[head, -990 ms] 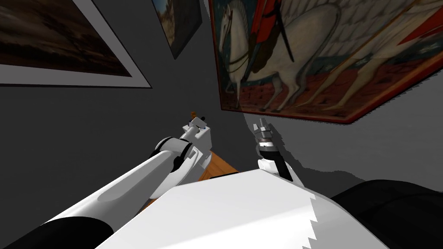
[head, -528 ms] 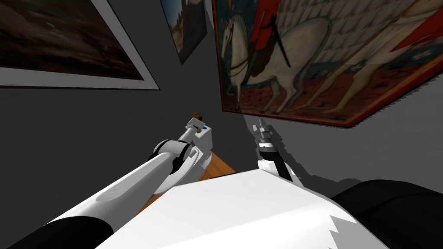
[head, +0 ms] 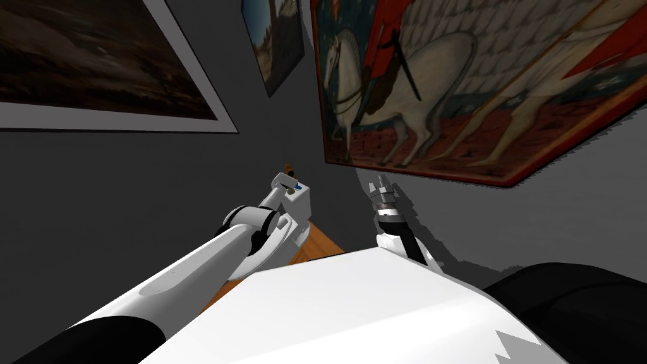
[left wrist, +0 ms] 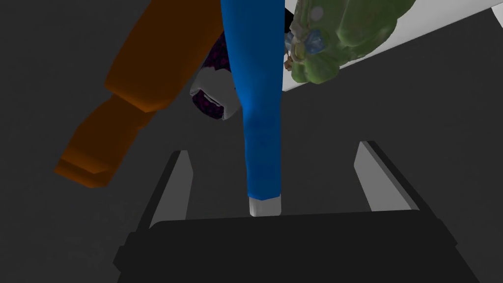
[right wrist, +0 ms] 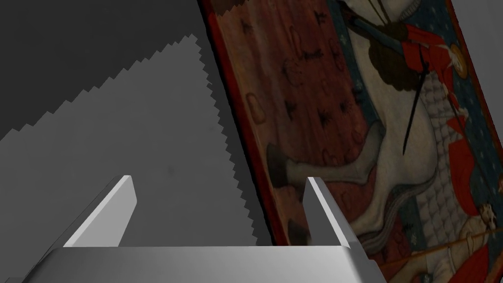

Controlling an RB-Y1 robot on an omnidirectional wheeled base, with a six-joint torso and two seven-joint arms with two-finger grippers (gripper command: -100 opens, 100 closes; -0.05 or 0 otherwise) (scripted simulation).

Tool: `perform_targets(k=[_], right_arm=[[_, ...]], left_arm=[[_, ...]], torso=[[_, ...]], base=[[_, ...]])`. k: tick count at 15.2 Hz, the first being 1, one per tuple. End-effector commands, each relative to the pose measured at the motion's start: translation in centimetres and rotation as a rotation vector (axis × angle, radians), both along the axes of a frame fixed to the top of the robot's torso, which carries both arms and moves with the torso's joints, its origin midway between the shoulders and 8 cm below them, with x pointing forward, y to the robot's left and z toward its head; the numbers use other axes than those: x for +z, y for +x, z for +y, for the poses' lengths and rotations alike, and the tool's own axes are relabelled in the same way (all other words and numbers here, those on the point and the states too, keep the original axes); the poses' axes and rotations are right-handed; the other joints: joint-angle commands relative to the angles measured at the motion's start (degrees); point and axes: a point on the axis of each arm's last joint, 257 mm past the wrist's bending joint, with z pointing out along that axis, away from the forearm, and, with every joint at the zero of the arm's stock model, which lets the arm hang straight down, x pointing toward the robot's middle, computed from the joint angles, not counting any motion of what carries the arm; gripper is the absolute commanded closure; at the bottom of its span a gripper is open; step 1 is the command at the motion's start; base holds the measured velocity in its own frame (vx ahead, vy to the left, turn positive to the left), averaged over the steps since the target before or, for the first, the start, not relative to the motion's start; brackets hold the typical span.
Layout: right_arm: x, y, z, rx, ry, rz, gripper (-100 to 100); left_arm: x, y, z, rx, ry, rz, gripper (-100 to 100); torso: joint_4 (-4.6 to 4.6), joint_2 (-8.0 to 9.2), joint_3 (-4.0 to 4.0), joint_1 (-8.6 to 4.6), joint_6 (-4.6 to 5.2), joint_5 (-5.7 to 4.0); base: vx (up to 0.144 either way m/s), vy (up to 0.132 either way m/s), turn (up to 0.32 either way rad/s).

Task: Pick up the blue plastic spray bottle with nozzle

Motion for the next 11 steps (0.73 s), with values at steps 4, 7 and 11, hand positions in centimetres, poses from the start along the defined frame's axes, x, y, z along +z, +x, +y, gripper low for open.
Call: perform_targets(k=[4,7,11], right_arm=[[0.0,0.0,0.0,0.000,0.000,0.000,0],[0.0,0.0,0.0,0.000,0.000,0.000,0],[0.0,0.0,0.0,0.000,0.000,0.000,0]], left_arm=[[2.4,0.9,-0.6,-0.013,-0.007,-0.052,-100],[1.7,0.7,-0.6,-0.011,-0.006,-0.039,100],[2.1,0.8,-0.7,-0.013,-0.006,-0.045,100]], torso=[[0.04,0.16,0.09,0.15,-0.01,0.02],[0.11,0.28,0.19,0.16,-0.04,0.02],[-0.03,0.19,0.08,0.09,-0.10,0.05]], base=[[-0.048,0.039,0.023],[-0.029,0.025,-0.004],[0.001,0.001,-0.005]])
